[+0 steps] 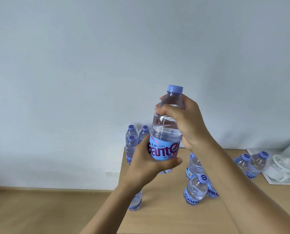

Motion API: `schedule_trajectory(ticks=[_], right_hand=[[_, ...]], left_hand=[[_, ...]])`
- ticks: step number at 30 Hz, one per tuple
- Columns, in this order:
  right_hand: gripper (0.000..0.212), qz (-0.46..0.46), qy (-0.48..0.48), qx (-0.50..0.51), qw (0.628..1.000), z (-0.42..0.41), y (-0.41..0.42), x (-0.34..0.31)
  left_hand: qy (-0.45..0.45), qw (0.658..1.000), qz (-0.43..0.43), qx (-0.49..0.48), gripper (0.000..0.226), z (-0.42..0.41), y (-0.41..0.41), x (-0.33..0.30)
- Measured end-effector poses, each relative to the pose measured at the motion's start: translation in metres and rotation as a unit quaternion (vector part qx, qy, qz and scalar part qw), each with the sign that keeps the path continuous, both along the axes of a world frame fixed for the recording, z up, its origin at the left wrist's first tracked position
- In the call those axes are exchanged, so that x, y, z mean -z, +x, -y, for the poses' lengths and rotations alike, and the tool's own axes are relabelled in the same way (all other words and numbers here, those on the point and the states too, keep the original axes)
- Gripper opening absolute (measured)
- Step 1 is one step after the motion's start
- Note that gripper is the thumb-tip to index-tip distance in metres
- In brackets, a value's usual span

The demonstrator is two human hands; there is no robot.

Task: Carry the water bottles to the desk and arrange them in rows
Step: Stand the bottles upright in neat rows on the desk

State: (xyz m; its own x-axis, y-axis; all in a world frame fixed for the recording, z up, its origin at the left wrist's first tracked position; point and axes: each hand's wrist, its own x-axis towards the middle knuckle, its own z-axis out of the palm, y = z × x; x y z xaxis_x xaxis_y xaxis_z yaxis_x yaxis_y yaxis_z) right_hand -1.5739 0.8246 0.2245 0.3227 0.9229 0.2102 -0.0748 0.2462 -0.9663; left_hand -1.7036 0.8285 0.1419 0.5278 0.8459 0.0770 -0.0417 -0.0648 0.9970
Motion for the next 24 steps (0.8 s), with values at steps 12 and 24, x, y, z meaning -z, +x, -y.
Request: schedule_trajectory(ticks=[12,24], right_hand=[[0.021,-0.033,-0.029,-0.061,0.997,-0.002,0.008,0.000],[0.033,0.039,-0.053,-0.047,0.997,0.000,0.000,0.012]], left_hand=[[-0.035,0.997,0.043,0.061,0.047,-0.001,-0.011,0.005],[-0.061,0.996,0.067,0.004,0.040,0.006,-0.010,0.025]])
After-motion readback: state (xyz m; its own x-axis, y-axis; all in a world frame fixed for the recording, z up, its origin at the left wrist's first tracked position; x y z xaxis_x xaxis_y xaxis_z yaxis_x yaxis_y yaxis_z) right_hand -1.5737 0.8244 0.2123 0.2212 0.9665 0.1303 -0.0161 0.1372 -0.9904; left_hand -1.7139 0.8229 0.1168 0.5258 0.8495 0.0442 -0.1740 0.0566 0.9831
